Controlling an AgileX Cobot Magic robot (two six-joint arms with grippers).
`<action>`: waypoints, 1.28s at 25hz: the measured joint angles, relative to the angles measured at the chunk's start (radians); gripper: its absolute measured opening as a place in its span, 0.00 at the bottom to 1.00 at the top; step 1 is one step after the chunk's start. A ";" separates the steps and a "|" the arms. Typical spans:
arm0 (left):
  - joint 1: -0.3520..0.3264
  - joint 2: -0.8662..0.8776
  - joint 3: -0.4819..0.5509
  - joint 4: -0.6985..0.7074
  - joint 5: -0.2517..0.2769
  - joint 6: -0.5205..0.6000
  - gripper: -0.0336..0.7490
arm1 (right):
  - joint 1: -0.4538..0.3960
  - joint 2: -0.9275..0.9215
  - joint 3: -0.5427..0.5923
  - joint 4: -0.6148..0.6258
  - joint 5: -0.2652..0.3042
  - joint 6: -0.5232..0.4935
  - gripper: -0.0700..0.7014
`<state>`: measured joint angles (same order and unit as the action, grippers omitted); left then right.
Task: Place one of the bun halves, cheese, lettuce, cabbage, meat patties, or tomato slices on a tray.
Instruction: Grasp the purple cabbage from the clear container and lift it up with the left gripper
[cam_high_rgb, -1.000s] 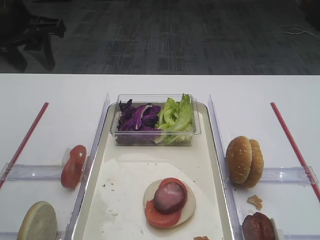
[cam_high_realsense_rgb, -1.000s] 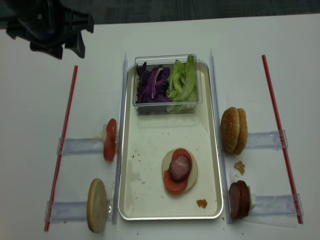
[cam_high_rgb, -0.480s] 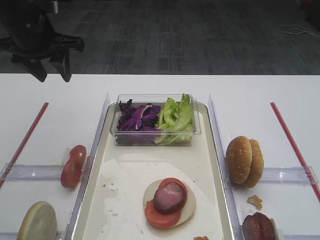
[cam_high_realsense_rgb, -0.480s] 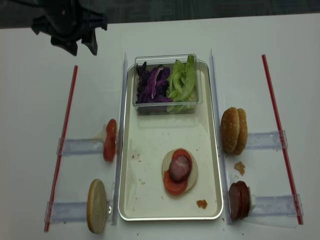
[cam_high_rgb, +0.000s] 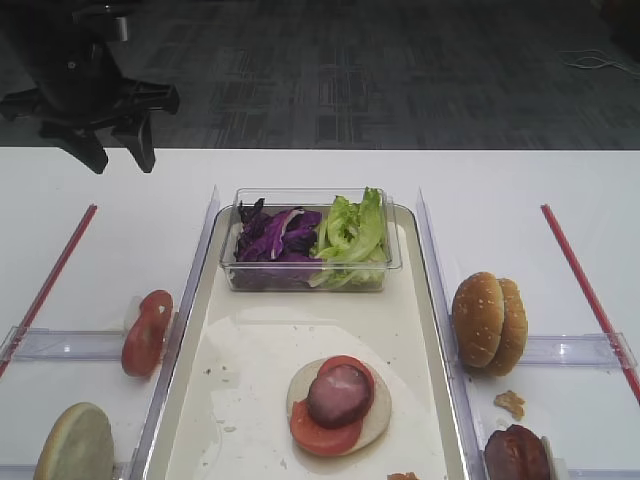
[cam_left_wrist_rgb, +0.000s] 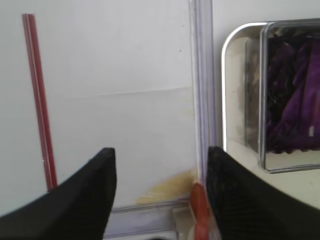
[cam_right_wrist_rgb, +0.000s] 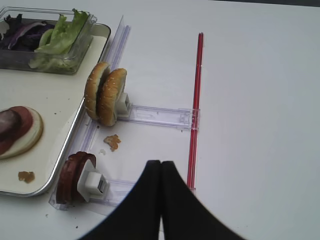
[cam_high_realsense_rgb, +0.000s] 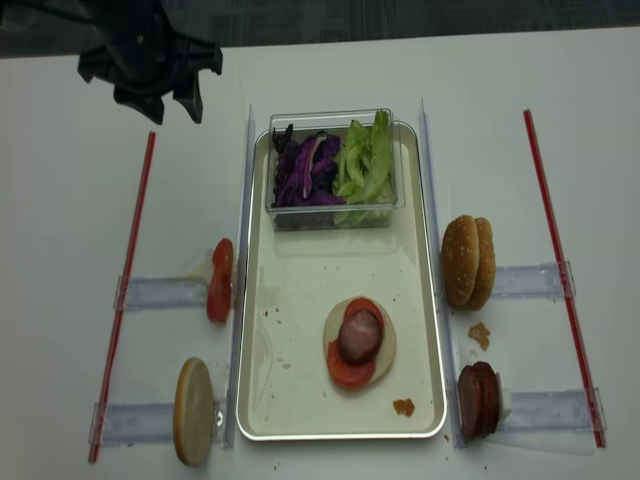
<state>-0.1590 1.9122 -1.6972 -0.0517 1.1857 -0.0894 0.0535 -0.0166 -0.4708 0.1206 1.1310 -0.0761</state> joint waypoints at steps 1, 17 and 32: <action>0.000 0.000 0.000 -0.016 -0.004 0.002 0.53 | 0.000 0.000 0.000 0.000 0.000 0.000 0.11; -0.206 0.028 -0.016 -0.063 -0.156 -0.008 0.53 | 0.000 0.000 0.000 0.000 0.000 0.004 0.11; -0.274 0.183 -0.104 -0.086 -0.181 -0.016 0.53 | 0.000 0.000 0.000 0.000 0.000 0.004 0.11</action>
<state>-0.4331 2.0947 -1.8013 -0.1375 1.0045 -0.1051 0.0535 -0.0166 -0.4708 0.1206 1.1310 -0.0724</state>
